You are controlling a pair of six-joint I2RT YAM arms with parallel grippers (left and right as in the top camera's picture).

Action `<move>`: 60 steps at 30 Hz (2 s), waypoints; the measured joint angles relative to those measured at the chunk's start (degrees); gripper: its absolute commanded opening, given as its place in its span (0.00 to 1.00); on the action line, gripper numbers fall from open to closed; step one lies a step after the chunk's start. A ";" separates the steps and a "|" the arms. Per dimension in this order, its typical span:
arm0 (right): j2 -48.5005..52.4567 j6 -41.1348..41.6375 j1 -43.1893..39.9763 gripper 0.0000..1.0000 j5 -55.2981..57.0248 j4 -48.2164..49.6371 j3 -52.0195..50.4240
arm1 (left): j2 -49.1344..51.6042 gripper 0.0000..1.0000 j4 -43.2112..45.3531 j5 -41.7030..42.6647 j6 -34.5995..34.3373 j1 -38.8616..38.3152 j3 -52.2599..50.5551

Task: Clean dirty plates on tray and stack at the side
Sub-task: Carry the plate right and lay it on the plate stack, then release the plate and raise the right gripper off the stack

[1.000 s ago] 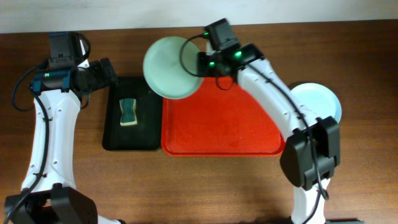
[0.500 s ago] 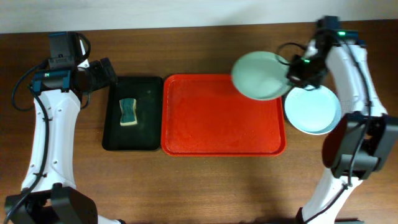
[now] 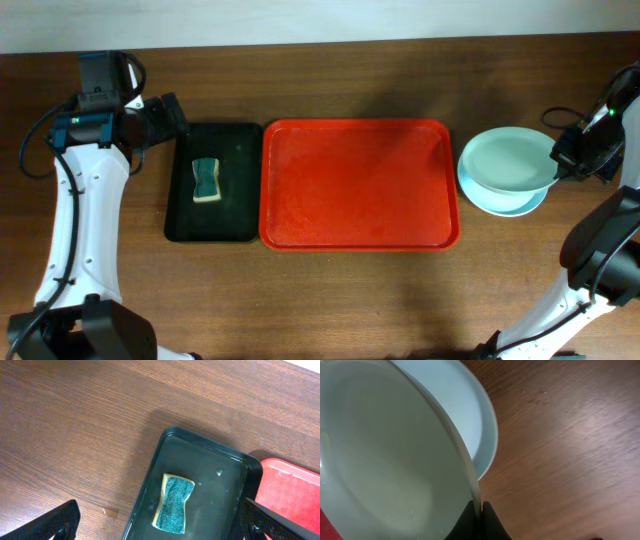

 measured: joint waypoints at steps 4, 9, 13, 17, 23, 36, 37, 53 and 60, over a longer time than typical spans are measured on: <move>0.00 -0.24 0.02 0.04 1.25 1.03 -1.53 | 0.00 0.99 -0.02 -0.02 0.00 0.00 -0.02; 0.00 -0.70 0.02 0.04 1.49 3.04 -4.02 | 0.00 0.99 0.00 -0.02 0.00 0.00 -0.02; 0.00 -0.83 0.02 0.04 1.73 4.79 -5.70 | 0.00 0.99 0.00 -0.02 0.00 0.00 -0.02; 0.00 -0.83 0.02 0.05 1.88 5.70 -6.93 | 0.00 0.99 -0.02 -0.02 0.00 0.00 -0.02; 0.00 -0.92 0.02 0.42 1.86 5.88 -7.04 | 0.00 0.99 0.00 0.00 0.00 0.00 -0.02; 0.00 -2.73 0.24 0.84 1.38 3.34 -7.04 | 0.00 0.99 -0.02 -0.02 0.00 0.00 0.00; 0.00 -3.61 0.50 0.83 0.74 2.19 -7.04 | 0.00 0.99 0.00 -0.02 0.00 0.00 0.00; 0.00 -10.56 25.68 0.99 -1.62 -1.07 -7.04 | 0.00 0.99 0.00 -0.02 0.00 0.00 -0.02; 0.00 -10.58 29.57 0.99 -1.62 -1.07 -7.04 | 0.00 0.99 0.00 0.00 0.00 0.00 0.00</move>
